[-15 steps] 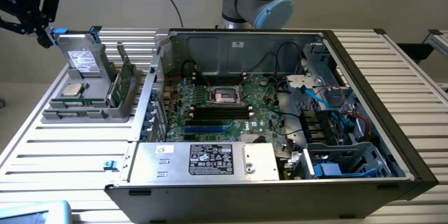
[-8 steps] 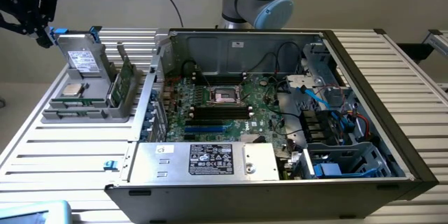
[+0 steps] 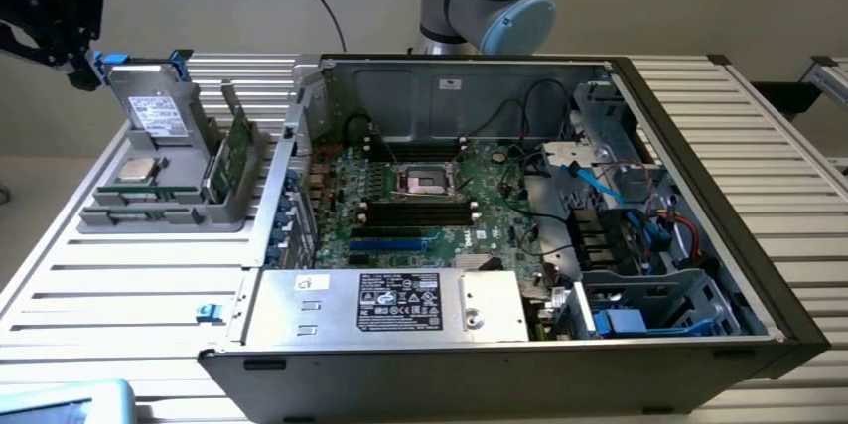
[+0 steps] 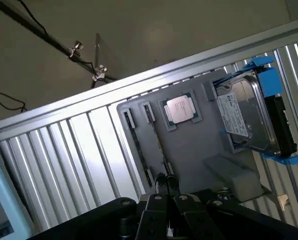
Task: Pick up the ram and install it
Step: 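Pick up the ram and move it above insertion slot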
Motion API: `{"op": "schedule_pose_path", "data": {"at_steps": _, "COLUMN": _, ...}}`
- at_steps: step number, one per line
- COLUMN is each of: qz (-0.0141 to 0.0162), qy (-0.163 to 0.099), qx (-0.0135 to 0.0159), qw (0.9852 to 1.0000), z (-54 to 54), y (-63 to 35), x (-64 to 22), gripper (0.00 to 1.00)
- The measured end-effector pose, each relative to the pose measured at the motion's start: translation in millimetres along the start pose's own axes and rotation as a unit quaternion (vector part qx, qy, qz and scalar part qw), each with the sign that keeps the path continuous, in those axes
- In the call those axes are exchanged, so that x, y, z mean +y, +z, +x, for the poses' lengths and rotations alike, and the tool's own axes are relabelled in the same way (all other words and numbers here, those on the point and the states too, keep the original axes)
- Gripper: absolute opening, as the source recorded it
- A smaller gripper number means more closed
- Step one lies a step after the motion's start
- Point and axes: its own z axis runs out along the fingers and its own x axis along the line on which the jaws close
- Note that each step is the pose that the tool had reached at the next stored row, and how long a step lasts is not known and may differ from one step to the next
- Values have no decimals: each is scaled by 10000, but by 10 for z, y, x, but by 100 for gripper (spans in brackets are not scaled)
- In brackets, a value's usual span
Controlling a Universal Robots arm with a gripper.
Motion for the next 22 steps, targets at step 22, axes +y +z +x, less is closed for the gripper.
{"op": "schedule_pose_path", "data": {"at_steps": 22, "qz": 90, "qy": -1735, "qx": 45, "qw": 9848, "z": 0, "y": 1, "x": 1, "gripper": 11}}
